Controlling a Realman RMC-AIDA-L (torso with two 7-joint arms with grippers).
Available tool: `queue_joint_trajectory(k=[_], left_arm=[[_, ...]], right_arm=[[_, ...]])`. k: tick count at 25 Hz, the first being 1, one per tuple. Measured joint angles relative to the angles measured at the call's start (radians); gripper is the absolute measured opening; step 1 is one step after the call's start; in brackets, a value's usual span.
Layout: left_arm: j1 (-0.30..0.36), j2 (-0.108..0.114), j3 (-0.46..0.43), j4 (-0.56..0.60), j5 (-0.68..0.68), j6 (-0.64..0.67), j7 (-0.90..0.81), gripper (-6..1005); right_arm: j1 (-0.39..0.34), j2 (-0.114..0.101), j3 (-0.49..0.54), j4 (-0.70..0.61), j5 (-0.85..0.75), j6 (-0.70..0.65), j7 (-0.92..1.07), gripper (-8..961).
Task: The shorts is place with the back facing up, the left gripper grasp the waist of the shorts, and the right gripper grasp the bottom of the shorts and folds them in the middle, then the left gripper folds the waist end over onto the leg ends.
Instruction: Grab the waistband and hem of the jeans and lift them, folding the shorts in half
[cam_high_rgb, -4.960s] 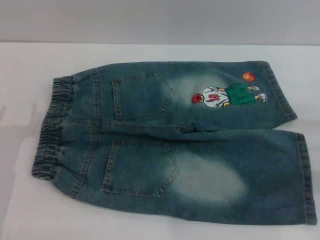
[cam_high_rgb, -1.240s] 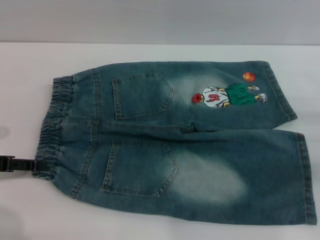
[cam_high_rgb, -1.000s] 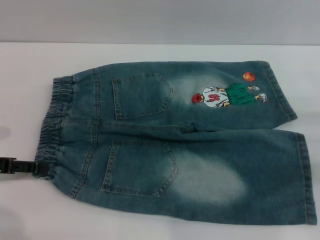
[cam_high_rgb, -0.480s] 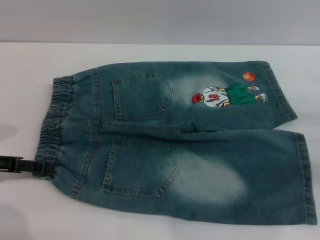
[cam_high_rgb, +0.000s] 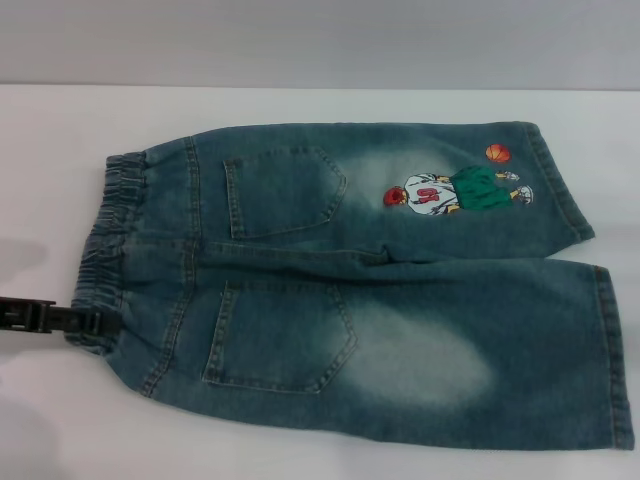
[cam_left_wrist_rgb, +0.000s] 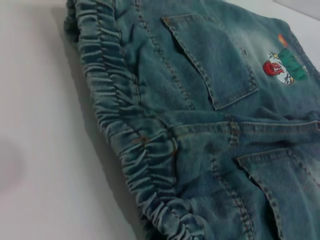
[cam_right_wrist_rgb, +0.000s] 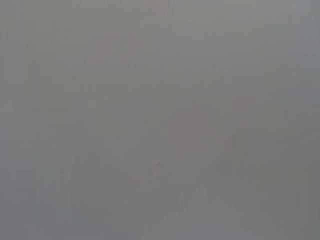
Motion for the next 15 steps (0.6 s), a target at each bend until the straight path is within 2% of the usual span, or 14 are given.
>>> queue_joint_trajectory(k=[4,8,11,15], left_arm=[[0.0,0.003,0.0,0.003,-0.003,0.001,-0.004,758],[0.004,-0.001,0.0,0.032,-0.004,-0.001,-0.013,628],[0.011,-0.024,-0.003,0.101,-0.007,-0.011,-0.028,552],[0.016,-0.028,0.009,0.119,-0.015,-0.008,-0.047,464]], right_arm=[[0.0,0.0,0.0,-0.001,0.0,0.001,-0.001,701],[-0.001,-0.001,0.0,-0.005,0.0,0.002,-0.001,702],[-0.001,-0.001,0.0,-0.007,0.0,0.002,-0.001,702],[-0.001,-0.001,0.001,-0.007,0.0,0.002,-0.001,701]])
